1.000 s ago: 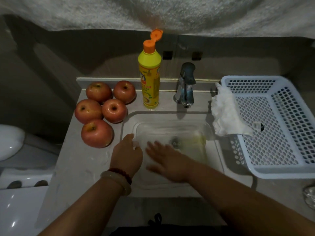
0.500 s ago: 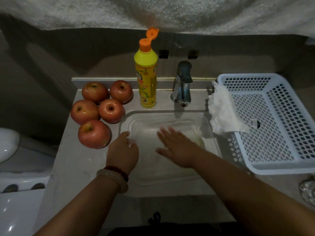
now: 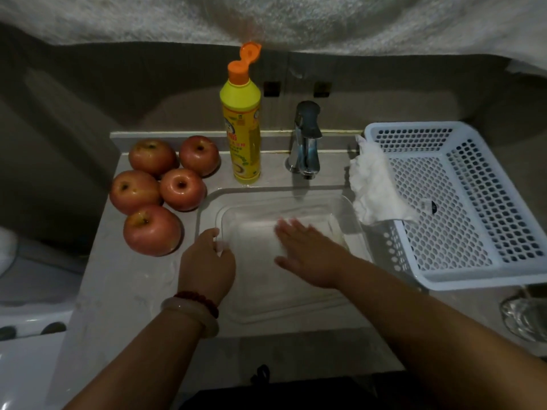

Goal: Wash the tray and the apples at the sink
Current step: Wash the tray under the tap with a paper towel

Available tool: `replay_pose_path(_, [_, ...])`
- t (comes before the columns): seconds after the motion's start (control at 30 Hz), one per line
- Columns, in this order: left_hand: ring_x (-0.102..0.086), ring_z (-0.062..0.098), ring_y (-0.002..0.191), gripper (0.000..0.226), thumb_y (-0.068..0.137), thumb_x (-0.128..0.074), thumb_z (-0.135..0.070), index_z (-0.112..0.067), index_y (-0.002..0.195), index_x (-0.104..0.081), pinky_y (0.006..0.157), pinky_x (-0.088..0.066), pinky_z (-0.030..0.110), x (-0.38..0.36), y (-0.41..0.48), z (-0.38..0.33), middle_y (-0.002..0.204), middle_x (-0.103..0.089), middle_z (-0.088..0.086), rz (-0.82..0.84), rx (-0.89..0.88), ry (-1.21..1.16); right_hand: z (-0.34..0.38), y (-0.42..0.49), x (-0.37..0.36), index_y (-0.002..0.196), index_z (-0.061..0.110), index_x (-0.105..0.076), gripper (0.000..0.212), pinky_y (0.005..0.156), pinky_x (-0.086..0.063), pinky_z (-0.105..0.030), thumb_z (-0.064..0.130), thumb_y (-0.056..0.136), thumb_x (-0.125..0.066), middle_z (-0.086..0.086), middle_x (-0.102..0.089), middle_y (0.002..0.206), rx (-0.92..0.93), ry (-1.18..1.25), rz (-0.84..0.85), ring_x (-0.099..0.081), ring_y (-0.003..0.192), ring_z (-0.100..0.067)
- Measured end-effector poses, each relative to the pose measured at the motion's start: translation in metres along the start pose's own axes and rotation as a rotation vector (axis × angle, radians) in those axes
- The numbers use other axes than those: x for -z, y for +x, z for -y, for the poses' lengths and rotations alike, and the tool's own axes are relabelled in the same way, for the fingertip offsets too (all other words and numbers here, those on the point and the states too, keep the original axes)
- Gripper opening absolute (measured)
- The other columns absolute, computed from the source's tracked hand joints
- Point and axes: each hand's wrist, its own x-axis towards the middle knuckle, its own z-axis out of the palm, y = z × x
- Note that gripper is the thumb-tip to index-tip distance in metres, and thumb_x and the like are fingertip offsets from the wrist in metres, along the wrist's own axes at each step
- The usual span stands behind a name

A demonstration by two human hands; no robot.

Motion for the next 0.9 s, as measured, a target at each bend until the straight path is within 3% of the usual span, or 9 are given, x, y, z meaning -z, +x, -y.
replay_pose_path(0.1, [-0.063,0.034,0.102,0.042,0.089,-0.055,-0.017,-0.017,0.131,-0.051,0.089,-0.052,0.055,0.001,0.000,0.008,0.118,-0.062,0.013,-0.021,0.025,-0.038,-0.005,-0.026,-0.007,0.154,0.020,0.002,0.065,0.121,0.004,-0.039,0.048,0.103,-0.025,0.006,0.016,0.160,-0.001,-0.012,0.016,0.019,0.145,-0.011])
replay_pose_path(0.27, [-0.062,0.029,0.101,0.037,0.093,-0.053,-0.013,-0.013,0.129,-0.052,0.090,-0.052,0.048,0.001,-0.009,-0.003,0.111,-0.062,0.007,-0.009,-0.031,0.018,0.047,-0.021,-0.023,0.155,0.023,-0.006,0.057,0.119,0.007,-0.037,0.044,0.104,-0.022,0.009,0.009,0.161,0.264,-0.030,0.118,0.016,0.145,-0.011])
replay_pose_path(0.33, [-0.063,0.030,0.099,0.037,0.092,-0.053,-0.012,-0.013,0.129,-0.053,0.090,-0.053,0.048,-0.001,-0.008,-0.005,0.111,-0.063,0.008,-0.016,-0.058,0.039,0.048,-0.007,-0.019,0.155,0.021,-0.004,0.058,0.118,0.006,-0.037,0.044,0.104,-0.022,0.006,0.009,0.162,0.241,-0.058,0.035,0.013,0.147,-0.014])
replay_pose_path(0.43, [-0.064,0.033,0.098,0.037,0.091,-0.054,-0.014,-0.014,0.128,-0.053,0.086,-0.054,0.052,-0.002,-0.005,-0.001,0.110,-0.065,0.013,-0.025,-0.055,0.009,0.018,0.001,-0.007,0.155,0.020,-0.002,0.063,0.118,0.003,-0.038,0.048,0.102,-0.024,0.000,0.008,0.163,0.043,-0.057,-0.082,0.010,0.148,-0.018])
replay_pose_path(0.5, [-0.064,0.035,0.099,0.038,0.091,-0.054,-0.015,-0.014,0.129,-0.053,0.087,-0.053,0.054,-0.001,-0.002,0.003,0.111,-0.065,0.014,-0.026,-0.031,-0.023,0.000,-0.012,-0.004,0.155,0.021,0.000,0.064,0.119,0.002,-0.038,0.050,0.102,-0.022,0.001,0.010,0.162,-0.051,-0.034,-0.063,0.011,0.148,-0.017])
replay_pose_path(0.6, [-0.064,0.034,0.099,0.038,0.089,-0.052,-0.018,-0.016,0.128,-0.053,0.087,-0.053,0.054,-0.001,-0.002,0.004,0.111,-0.065,0.015,-0.016,-0.006,-0.034,0.018,-0.036,-0.014,0.155,0.022,-0.002,0.060,0.120,0.004,-0.039,0.047,0.103,-0.021,0.005,0.012,0.161,0.037,-0.018,0.030,0.013,0.147,-0.015])
replay_pose_path(0.7, [-0.061,0.029,0.104,0.039,0.092,-0.050,-0.014,-0.013,0.132,-0.051,0.095,-0.049,0.039,-0.004,-0.008,-0.004,0.117,-0.063,0.011,-0.001,-0.034,0.038,0.055,-0.030,-0.023,0.155,0.020,-0.006,0.056,0.118,0.005,-0.035,0.042,0.105,-0.020,0.006,0.009,0.162,0.208,0.020,0.138,0.012,0.147,-0.013])
replay_pose_path(0.77, [-0.059,0.026,0.108,0.040,0.093,-0.051,-0.011,-0.012,0.133,-0.051,0.095,-0.046,0.031,-0.005,-0.009,-0.006,0.118,-0.061,0.008,-0.020,-0.046,0.061,0.058,-0.014,-0.017,0.155,0.018,-0.003,0.057,0.118,0.005,-0.034,0.041,0.105,-0.021,0.003,0.011,0.161,0.213,-0.003,0.089,0.011,0.148,-0.014])
replay_pose_path(0.9, [-0.064,0.033,0.101,0.040,0.091,-0.052,-0.016,-0.014,0.131,-0.051,0.088,-0.053,0.052,0.000,-0.002,0.003,0.114,-0.064,0.015,-0.044,-0.047,-0.018,0.012,-0.005,-0.004,0.154,0.015,0.002,0.065,0.118,0.002,-0.034,0.045,0.103,-0.024,-0.004,0.012,0.162,-0.020,0.006,-0.031,0.010,0.149,-0.020])
